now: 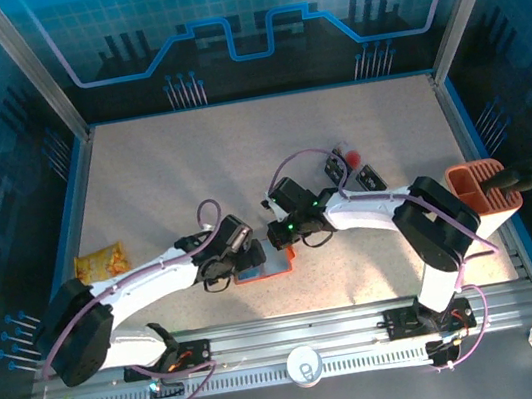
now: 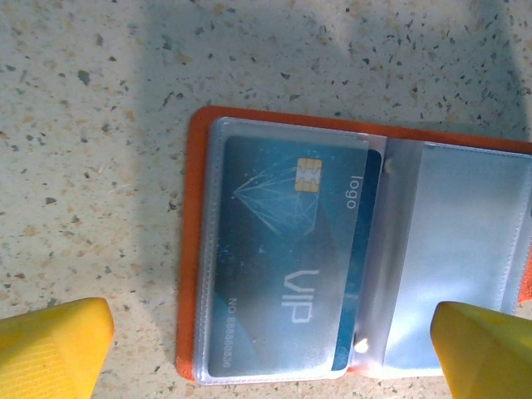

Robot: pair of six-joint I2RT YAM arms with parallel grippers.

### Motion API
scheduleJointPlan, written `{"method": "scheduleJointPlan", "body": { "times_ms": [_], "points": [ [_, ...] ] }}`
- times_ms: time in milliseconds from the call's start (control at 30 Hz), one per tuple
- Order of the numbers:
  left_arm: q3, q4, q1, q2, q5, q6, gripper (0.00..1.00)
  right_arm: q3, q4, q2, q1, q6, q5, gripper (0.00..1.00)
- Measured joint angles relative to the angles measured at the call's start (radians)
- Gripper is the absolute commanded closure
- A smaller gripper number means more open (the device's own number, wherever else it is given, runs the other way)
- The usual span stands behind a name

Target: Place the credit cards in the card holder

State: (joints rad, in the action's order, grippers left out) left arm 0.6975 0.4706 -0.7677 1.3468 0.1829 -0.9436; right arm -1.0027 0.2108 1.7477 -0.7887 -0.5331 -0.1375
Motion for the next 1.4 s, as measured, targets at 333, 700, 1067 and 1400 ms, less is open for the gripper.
{"method": "scheduleJointPlan", "body": {
  "times_ms": [333,700,1067,1400],
  "points": [
    [0.003,-0.008,-0.008,0.039,0.003,0.001,0.01,0.02,-0.054,0.063,0.005,-0.02,-0.02,1.0],
    [0.009,-0.039,-0.014,0.087,0.004,0.004,0.01,0.024,-0.126,0.081,0.004,-0.075,-0.058,1.0],
    [0.025,-0.023,-0.034,0.131,0.045,0.006,0.12,0.047,-0.151,0.067,0.005,-0.1,-0.077,0.94],
    [0.018,-0.016,-0.034,0.131,0.061,0.006,0.2,0.074,-0.147,-0.021,0.009,-0.126,-0.073,0.72]
  ]
}}
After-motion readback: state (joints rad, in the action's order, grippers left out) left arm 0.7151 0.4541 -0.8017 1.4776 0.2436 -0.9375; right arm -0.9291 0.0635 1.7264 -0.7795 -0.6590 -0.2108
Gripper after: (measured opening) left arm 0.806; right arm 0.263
